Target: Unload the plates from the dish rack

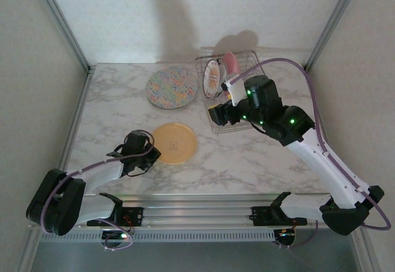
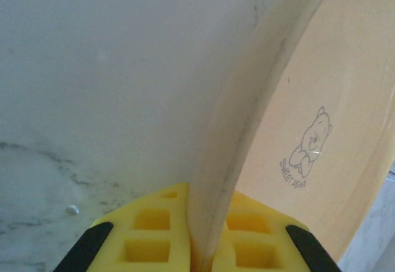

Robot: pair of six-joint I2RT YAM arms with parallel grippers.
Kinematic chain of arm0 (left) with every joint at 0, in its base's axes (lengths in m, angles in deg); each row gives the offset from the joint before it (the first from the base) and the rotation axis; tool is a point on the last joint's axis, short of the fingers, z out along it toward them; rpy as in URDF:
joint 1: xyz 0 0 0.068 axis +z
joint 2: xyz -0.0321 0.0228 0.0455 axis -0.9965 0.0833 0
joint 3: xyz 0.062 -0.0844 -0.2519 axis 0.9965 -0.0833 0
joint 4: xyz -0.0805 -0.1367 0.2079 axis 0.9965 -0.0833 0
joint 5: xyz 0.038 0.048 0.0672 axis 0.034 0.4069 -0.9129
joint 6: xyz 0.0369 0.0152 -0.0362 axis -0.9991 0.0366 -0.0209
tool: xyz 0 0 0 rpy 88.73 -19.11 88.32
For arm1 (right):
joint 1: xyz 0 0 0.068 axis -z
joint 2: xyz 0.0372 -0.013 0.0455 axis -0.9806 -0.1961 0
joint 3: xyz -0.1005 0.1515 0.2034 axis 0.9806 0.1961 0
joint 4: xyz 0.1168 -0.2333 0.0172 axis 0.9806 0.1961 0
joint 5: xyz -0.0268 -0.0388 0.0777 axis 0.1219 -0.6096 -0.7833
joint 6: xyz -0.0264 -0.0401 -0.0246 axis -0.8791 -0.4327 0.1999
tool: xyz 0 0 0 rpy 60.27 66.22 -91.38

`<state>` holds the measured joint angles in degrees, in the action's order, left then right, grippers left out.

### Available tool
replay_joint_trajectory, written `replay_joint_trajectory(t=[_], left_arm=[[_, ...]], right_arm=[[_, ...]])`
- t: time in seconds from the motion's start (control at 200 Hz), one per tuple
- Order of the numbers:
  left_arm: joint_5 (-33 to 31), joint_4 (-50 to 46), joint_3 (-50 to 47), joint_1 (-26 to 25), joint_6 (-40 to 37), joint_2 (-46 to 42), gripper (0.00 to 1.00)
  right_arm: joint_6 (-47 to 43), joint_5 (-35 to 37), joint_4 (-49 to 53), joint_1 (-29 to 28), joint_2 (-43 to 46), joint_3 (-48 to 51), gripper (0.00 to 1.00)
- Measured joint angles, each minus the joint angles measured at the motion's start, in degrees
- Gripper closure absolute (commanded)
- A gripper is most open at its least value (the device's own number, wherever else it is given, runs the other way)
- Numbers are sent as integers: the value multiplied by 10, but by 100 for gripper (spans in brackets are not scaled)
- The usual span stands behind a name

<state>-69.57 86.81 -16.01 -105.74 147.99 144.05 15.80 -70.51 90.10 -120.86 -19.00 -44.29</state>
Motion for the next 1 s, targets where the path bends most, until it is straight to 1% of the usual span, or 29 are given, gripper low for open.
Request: replay_joint_trajectory(t=[0.12,0.24,0.36,0.455,0.501,0.596,0.736,1.001], left_arm=[[6,14,9,0,-4,20,100],[8,18,15,1,-11,30,87],[10,17,22,1,-17,30,81],[9,13,30,1,-23,37,77],[9,9,32,1,-28,39,73],[9,-4,38,1,-33,41,65],[7,-21,48,1,-45,40,55],[1,-61,64,1,-58,19,34]], right_arm=[[3,38,5,0,-13,-6,17],[11,100,20,0,-37,-37,16],[24,150,37,11,-73,-86,17],[30,178,41,37,-104,-123,18],[33,191,42,52,-120,-136,18],[39,206,43,82,-154,-158,19],[38,216,40,116,-212,-186,20],[35,236,19,149,-316,-240,22]])
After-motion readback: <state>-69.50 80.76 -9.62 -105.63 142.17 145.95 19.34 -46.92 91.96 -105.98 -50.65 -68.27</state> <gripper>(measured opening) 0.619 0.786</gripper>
